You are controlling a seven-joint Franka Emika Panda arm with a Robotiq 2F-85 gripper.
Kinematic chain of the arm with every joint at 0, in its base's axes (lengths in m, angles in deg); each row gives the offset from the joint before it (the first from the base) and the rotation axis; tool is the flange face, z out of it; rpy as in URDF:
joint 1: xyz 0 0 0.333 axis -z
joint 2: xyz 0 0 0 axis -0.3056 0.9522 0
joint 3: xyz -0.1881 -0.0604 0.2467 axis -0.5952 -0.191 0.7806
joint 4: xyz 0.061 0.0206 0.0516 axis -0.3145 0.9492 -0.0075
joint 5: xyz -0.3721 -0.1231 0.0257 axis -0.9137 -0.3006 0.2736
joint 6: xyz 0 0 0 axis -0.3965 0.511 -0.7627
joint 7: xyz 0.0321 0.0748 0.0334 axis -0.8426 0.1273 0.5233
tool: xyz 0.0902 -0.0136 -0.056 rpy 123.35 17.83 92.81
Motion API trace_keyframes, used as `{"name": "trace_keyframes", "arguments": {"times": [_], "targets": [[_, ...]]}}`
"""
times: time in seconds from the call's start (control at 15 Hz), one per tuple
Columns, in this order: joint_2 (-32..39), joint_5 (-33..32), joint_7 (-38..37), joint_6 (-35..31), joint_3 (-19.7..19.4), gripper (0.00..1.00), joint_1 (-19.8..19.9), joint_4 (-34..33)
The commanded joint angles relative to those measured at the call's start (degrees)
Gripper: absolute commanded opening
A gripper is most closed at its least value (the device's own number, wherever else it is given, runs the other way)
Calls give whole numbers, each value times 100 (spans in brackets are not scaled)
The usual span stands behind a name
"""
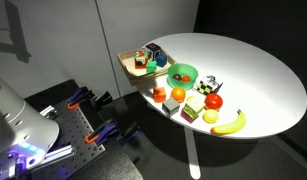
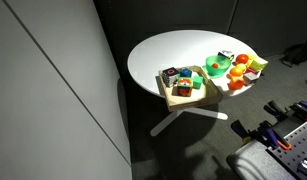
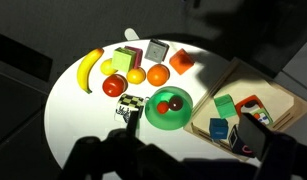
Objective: Pick up the lime green block and drop it onto the tray
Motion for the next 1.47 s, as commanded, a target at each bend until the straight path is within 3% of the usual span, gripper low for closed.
{"name": "trace_keyframes", "arguments": {"times": [0.0, 0.73, 1.4], "targets": [[648, 344, -86, -215, -116, 100, -102, -469], [2457, 896, -473, -253, -124, 100, 128, -1379], [3488, 913, -693, -442, -201, 100, 510, -1470]]}}
